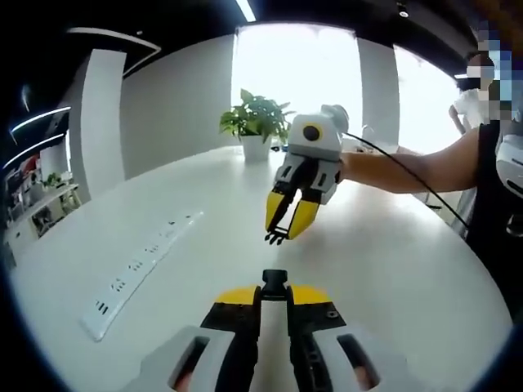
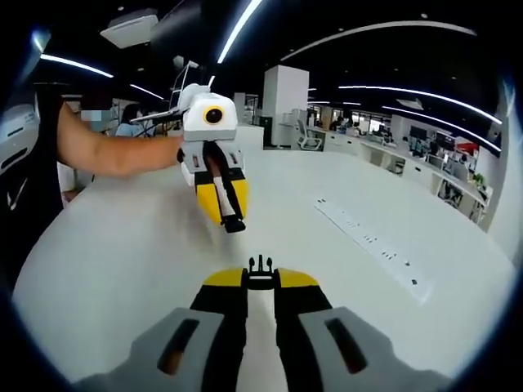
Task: Snap the two parts of the plastic buckle together until the buckle closes and remains connected.
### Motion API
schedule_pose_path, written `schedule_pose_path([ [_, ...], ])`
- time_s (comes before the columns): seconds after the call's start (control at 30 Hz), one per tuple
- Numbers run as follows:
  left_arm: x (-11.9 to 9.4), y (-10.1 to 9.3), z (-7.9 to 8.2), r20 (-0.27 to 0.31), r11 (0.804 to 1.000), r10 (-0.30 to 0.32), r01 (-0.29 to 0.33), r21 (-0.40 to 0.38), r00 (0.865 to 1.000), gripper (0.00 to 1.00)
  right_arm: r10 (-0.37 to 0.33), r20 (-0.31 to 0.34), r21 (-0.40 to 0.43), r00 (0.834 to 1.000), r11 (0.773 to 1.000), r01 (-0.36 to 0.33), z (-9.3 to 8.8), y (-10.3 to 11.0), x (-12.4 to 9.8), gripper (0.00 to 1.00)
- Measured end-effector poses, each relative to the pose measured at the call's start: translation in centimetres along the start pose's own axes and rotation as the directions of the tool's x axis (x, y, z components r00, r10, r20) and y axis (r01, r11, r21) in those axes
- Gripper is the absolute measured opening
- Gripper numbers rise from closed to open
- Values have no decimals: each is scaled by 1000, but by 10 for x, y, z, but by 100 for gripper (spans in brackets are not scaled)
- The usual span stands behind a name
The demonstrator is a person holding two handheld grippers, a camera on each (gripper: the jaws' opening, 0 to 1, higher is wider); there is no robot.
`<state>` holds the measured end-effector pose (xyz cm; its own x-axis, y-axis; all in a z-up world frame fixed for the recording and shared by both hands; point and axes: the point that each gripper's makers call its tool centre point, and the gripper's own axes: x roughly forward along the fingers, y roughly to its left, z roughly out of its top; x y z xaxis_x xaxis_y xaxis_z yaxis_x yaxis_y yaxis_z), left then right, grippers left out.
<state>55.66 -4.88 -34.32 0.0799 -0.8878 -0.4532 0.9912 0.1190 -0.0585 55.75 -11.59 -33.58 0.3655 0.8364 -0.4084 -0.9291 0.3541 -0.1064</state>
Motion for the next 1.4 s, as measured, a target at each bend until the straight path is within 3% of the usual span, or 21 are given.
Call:
schedule_pose_path([
  [1.4,-31,-26,14,17,999,21,-21,24,1000,10,0,0,-32,1000,999,0,29,28,-5,11],
])
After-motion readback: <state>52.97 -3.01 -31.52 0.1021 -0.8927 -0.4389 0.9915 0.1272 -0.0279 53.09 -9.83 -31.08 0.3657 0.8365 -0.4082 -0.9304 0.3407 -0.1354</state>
